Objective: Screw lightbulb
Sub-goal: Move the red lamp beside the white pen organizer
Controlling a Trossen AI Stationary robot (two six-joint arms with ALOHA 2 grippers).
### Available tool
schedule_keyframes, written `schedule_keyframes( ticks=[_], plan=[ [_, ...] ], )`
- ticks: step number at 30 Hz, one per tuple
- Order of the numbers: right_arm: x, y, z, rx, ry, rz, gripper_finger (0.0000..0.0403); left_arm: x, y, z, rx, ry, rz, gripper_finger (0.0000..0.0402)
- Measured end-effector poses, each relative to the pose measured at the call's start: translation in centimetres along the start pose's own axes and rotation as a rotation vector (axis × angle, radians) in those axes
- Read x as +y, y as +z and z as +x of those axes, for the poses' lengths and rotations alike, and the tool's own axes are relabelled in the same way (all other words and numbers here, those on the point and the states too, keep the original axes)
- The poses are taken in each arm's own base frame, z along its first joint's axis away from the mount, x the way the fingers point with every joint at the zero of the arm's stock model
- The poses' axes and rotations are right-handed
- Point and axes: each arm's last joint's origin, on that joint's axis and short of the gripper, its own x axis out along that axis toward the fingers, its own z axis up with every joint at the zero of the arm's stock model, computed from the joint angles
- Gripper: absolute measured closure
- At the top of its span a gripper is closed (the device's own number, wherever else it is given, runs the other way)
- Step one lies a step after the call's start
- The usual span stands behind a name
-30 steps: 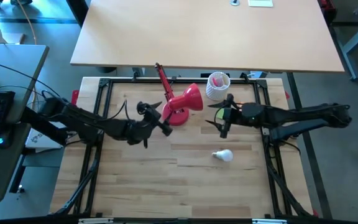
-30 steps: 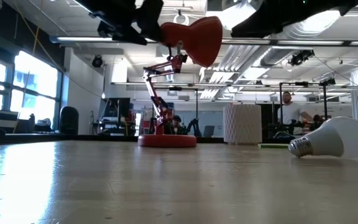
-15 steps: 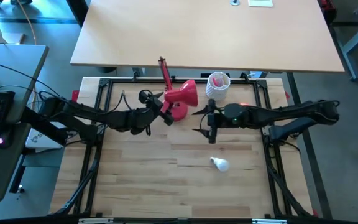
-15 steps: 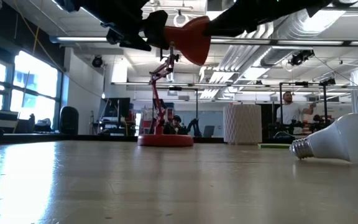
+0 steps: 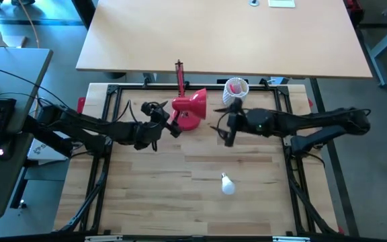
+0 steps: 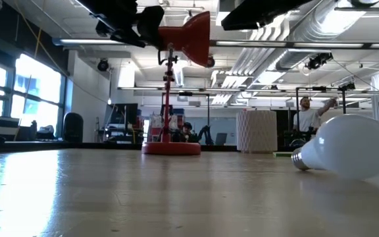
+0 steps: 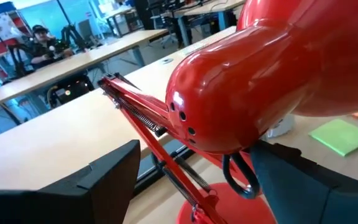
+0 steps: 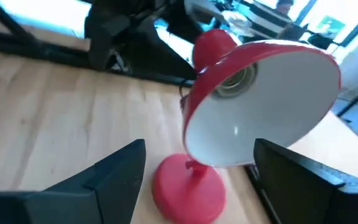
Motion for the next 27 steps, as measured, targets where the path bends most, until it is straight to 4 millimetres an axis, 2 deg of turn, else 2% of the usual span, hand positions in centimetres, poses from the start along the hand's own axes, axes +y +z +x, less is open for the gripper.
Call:
schedule_keyframes(
  ticks=[3, 8, 13, 18, 22, 27],
  plan=[
    [-0.9, -0.3, 1.2, -0.05, 0.092, 0.049, 0.0108, 0.3, 0.3, 0.2, -0.008, 0.006, -0.016, 0.0104],
    [-1.4, -1.0, 3.5, -0.078, 0.095, 0.059, 0.0108, 1.0, 0.4, 1.6, 0.008, -0.059, -0.04, 0.0104],
    [-0.6, -1.6, 5.3, -0.127, 0.21, 0.051, 0.0108, 1.8, 0.2, 3.4, 0.038, -0.101, -0.023, 0.0104],
    [0.6, -1.5, 6.3, -0.191, 0.267, 0.049, 0.0108, 2.6, 0.2, 4.4, 0.045, -0.08, 0.028, 0.0104],
    [1.4, -0.5, 7.1, -0.202, 0.297, 0.043, 0.0108, 2.9, 0.2, 4.3, 0.055, -0.058, 0.068, 0.0104],
    [2.1, 1.5, 8.0, -0.243, 0.331, 0.012, 0.0108, 3.9, 0.6, 2.9, 0.059, 0.01, 0.091, 0.0104]
  ],
)
